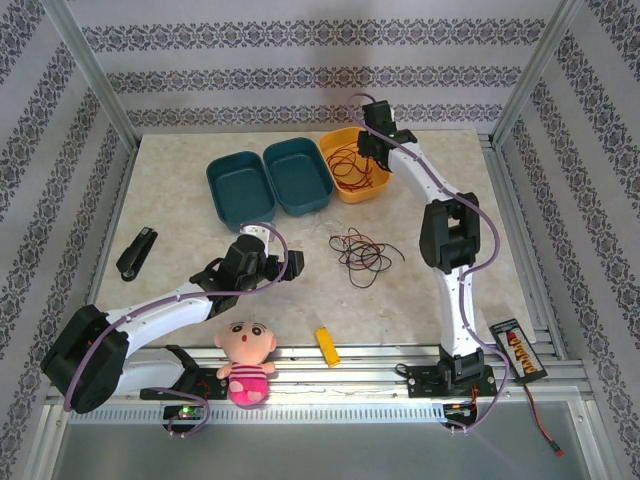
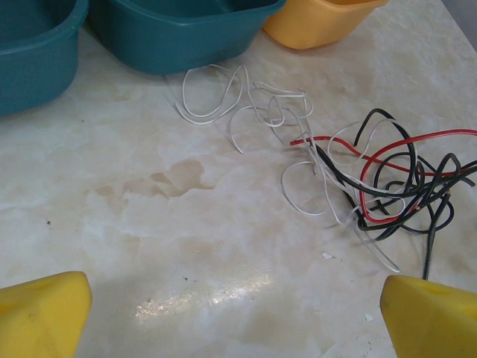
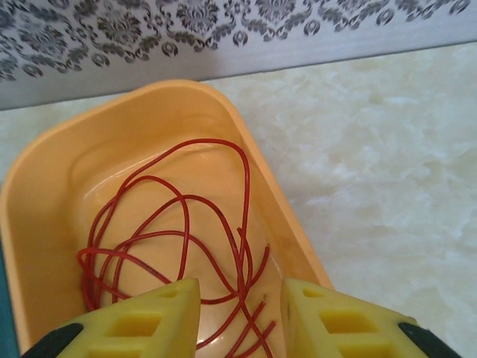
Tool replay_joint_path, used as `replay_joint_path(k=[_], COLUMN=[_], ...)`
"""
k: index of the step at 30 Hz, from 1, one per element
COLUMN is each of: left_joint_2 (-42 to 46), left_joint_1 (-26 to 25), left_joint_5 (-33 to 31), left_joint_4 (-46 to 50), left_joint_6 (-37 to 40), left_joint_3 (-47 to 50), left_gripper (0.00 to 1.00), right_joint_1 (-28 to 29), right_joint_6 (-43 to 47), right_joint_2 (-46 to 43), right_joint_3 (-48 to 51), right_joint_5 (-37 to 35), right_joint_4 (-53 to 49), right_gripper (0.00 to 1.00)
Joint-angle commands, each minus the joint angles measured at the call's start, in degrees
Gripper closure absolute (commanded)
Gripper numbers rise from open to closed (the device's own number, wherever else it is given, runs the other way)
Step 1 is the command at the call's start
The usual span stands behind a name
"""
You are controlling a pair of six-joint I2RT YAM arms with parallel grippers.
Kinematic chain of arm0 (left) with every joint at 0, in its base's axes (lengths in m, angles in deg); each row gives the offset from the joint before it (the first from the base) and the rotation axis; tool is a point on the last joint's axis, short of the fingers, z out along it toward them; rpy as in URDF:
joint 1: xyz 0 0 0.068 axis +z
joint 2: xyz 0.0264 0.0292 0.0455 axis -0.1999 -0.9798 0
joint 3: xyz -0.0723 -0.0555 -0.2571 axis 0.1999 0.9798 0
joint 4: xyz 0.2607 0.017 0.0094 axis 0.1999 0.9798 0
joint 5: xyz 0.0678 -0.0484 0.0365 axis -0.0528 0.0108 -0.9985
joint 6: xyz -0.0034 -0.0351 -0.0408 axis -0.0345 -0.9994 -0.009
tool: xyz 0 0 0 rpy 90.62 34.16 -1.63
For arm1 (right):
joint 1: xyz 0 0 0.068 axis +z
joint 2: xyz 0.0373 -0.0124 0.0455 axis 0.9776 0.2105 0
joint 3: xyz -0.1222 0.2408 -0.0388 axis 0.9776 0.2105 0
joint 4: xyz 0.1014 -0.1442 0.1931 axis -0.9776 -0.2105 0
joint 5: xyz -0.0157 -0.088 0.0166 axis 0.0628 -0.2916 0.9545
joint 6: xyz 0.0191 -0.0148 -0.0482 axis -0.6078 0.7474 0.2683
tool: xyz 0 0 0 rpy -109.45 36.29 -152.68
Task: Untangle the cables
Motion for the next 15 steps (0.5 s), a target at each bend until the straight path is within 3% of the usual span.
replay_joint_path(k=[1,5,11,15], left_joint_2=[0.4,0.5,0.3,-1.2], left_joint_1=[-0.4,-0.4,-0.4,-0.4], left_joint_5=[0.6,0.6,1.3,4.6], left_joint_4=[-1.4,-1.4,-2.0,-3.4], left_joint_6=[0.5,0.2,-0.2,1.4], left_joint_3=[-1.3,-1.2,-1.3,-2.3], left_gripper=[0.01,0.01,0.01,0.01], right_joint_1=[0.7,1.5,3.7,3.7], right_joint_6=[-0.2,-1.5,-4.3,-7.2], right_joint_2=[-4.9,-11.0,-26.2,-37.0], right_joint_3=[4.1,11.1,30.4,42.8], right_joint_5=[-1.6,-1.4,-0.4,5.4], right_joint_4=[1.4,1.9,5.2,5.6], right_gripper=[0.67,0.67,0.67,0.67])
